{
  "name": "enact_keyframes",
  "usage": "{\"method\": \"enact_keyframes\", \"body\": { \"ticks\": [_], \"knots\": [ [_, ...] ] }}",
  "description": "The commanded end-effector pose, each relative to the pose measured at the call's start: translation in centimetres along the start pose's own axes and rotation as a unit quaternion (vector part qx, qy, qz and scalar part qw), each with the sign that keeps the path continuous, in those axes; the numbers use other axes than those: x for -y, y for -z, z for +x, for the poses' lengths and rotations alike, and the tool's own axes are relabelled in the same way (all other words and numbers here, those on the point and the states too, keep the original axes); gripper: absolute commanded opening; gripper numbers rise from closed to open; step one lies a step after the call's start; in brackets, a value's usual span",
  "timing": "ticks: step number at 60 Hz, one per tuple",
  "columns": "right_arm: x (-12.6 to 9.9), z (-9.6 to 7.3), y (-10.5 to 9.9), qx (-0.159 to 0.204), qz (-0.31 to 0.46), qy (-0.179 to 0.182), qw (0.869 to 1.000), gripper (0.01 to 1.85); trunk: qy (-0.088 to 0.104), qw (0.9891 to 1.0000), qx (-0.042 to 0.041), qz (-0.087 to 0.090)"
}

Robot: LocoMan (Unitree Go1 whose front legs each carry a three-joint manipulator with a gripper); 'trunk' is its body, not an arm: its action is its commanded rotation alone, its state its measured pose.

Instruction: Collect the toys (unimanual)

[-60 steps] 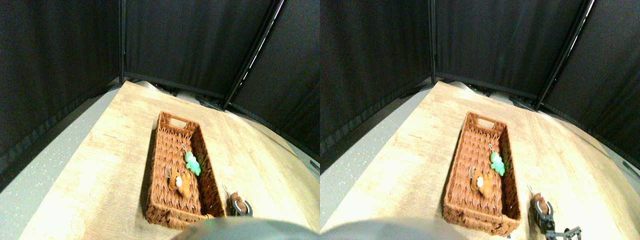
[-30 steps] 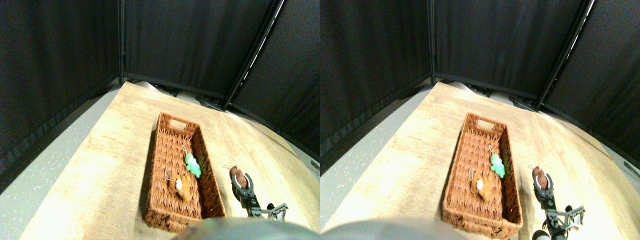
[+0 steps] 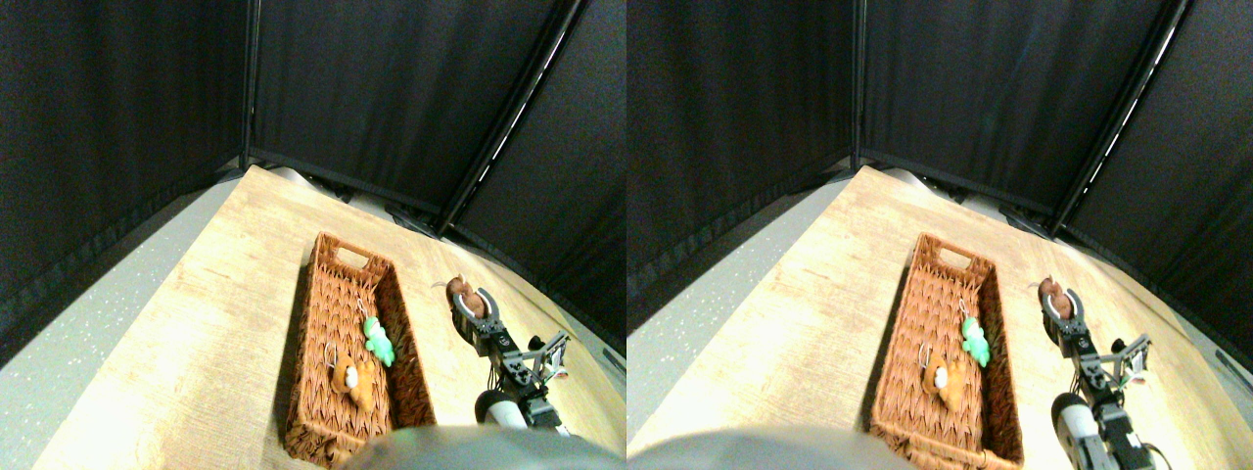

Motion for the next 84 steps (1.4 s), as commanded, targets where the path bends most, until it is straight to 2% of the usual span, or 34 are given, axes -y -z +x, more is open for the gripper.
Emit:
{"method": "enact_keyframes", "body": {
  "ticks": [1, 2, 6, 14, 19, 30, 35, 40, 43, 48, 54, 67, 74, 78, 79, 80, 82, 84],
  "knots": [
    [-2.0, 0.1, 0.0, -0.016, 0.006, -0.008, 1.000, 0.06, -0.005, 0.9999, 0.0077, -0.010],
    [-2.0, 0.1, 0.0, -0.016, 0.006, -0.008, 1.000, 0.06, -0.007, 0.9999, 0.0091, -0.012],
    [-2.9, 0.5, 0.4, -0.054, -0.006, -0.016, 0.998, 0.06, -0.011, 0.9997, 0.0109, -0.017],
    [-4.2, 0.7, 1.3, -0.069, -0.017, -0.011, 0.997, 0.06, -0.021, 0.9994, 0.0129, -0.026],
    [-4.7, 1.1, 2.2, -0.094, -0.041, -0.023, 0.994, 0.06, -0.025, 0.9991, 0.0152, -0.031],
    [-4.8, 1.9, 4.2, -0.134, -0.024, -0.030, 0.990, 0.06, -0.045, 0.9977, 0.0181, -0.047],
    [-4.9, 2.0, 5.2, -0.135, -0.021, -0.018, 0.990, 0.06, -0.052, 0.9971, 0.0181, -0.052],
    [-4.8, 2.2, 6.2, -0.151, -0.025, -0.024, 0.988, 0.06, -0.057, 0.9966, 0.0179, -0.057],
    [-4.8, 2.1, 6.8, -0.141, -0.031, -0.020, 0.989, 0.06, -0.059, 0.9964, 0.0167, -0.058],
    [-4.6, 2.2, 7.6, -0.145, -0.008, -0.007, 0.989, 0.06, -0.061, 0.9963, 0.0163, -0.059],
    [-4.4, 2.3, 8.2, -0.144, -0.013, -0.005, 0.989, 0.06, -0.061, 0.9964, 0.0151, -0.056],
    [-4.3, 2.4, 8.4, -0.124, -0.017, -0.011, 0.992, 0.06, -0.055, 0.9972, 0.0133, -0.049],
    [-4.2, 2.4, 8.1, -0.125, -0.011, -0.014, 0.992, 0.06, -0.053, 0.9975, 0.0116, -0.046],
    [-4.2, 2.3, 7.9, -0.123, -0.008, -0.004, 0.992, 0.06, -0.053, 0.9975, 0.0116, -0.046],
    [-4.2, 2.3, 7.8, -0.125, -0.008, 0.000, 0.992, 0.26, -0.051, 0.9977, 0.0105, -0.044],
    [-4.2, 2.3, 7.8, -0.125, -0.008, 0.000, 0.992, 0.26, -0.051, 0.9977, 0.0105, -0.043],
    [-4.2, 2.3, 7.5, -0.128, -0.012, 0.010, 0.992, 0.61, -0.051, 0.9977, 0.0107, -0.043],
    [-4.2, 2.3, 7.3, -0.127, -0.014, 0.012, 0.992, 0.85, -0.050, 0.9978, 0.0106, -0.042]
  ]
}}
